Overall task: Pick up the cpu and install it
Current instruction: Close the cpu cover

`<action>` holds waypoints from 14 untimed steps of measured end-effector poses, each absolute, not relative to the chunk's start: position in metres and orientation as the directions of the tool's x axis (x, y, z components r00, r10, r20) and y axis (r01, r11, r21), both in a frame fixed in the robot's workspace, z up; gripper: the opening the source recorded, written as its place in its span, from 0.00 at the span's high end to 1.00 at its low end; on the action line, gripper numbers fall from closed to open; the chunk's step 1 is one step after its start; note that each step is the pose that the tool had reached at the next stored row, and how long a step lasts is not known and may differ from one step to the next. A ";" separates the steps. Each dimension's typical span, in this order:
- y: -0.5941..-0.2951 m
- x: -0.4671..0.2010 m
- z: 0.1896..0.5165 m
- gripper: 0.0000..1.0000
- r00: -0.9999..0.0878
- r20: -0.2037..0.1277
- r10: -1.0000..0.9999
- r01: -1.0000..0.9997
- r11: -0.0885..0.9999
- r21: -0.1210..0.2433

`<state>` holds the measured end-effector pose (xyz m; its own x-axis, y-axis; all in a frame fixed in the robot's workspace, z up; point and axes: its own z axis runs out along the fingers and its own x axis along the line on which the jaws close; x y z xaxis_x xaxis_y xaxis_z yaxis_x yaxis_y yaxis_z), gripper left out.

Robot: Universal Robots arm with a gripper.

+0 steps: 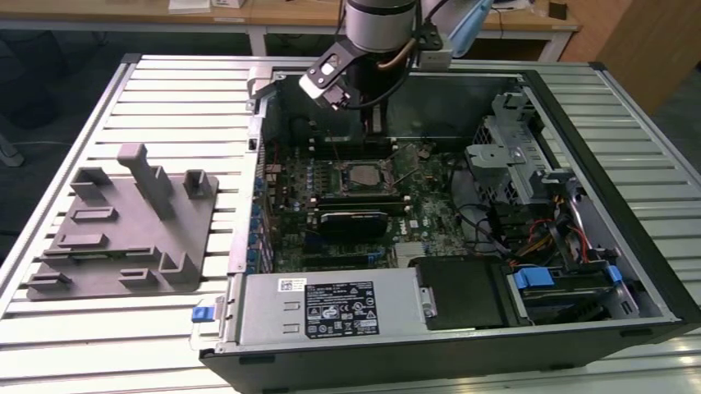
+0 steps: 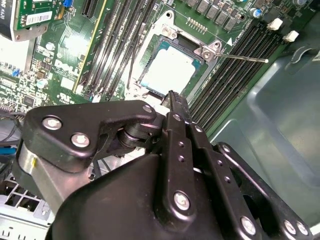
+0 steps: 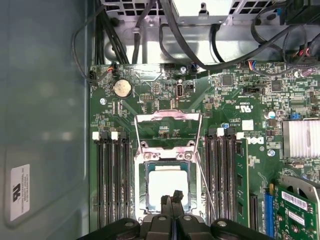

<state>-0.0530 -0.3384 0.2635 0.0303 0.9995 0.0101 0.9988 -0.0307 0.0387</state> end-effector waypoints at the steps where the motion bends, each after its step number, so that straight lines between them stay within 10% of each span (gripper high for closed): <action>1: -0.338 -0.053 0.265 0.89 0.030 0.010 0.999 0.999 -0.031 0.039; 14: -0.338 -0.052 0.270 0.89 0.030 0.010 0.999 0.999 -0.030 0.039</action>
